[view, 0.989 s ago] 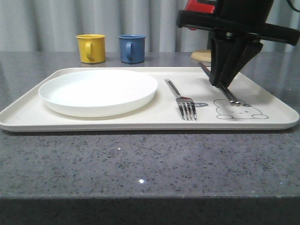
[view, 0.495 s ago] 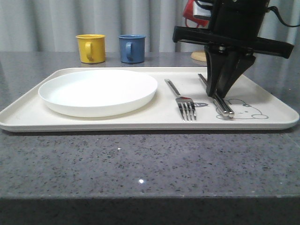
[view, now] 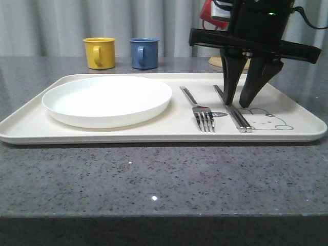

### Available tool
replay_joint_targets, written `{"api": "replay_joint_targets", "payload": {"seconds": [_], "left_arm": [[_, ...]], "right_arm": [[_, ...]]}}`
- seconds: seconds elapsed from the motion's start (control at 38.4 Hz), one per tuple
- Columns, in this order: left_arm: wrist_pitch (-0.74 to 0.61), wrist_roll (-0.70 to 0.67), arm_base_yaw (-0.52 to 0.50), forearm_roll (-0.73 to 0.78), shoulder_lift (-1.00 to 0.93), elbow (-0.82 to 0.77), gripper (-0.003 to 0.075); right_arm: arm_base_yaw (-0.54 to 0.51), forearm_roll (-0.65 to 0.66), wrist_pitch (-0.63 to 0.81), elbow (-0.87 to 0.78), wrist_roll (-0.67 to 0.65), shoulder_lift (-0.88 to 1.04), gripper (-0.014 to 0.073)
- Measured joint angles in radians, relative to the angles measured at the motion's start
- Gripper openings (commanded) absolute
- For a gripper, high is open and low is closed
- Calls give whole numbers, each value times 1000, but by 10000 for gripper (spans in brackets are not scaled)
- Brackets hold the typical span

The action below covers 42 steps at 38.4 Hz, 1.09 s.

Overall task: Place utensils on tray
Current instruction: 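Lower the chopsticks beside the fork, open and lift the right gripper, then reach the right gripper to the steel spoon and grasp its handle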

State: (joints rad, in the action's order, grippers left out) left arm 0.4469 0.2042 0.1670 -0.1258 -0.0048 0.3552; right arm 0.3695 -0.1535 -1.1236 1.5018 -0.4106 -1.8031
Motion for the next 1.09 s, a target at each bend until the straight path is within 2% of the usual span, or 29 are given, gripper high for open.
{"api": "replay_joint_targets", "payload": {"seconds": [0.13,0.29,0.57,0.73,0.81,0.94,1.09], "left_arm": [[0,0,0,0,0,0,-18],[0,0,0,0,0,0,-18],[0,0,0,0,0,0,-18],[0,0,0,0,0,0,-18],[0,0,0,0,0,0,-18],[0,0,0,0,0,0,-18],[0,0,0,0,0,0,-18]], "right_arm": [[-15,16,-79,78,13,0,241],[-109,62,-98,192,100,4,241],[-346,153,-108,179,263,51,241],[-509,167,-114,144,372,54,241],[-557,169,-114,139,411,52,241],[-582,164,-114,139,450,31,241],[-585,91,-114,139,519,-9,241]]}}
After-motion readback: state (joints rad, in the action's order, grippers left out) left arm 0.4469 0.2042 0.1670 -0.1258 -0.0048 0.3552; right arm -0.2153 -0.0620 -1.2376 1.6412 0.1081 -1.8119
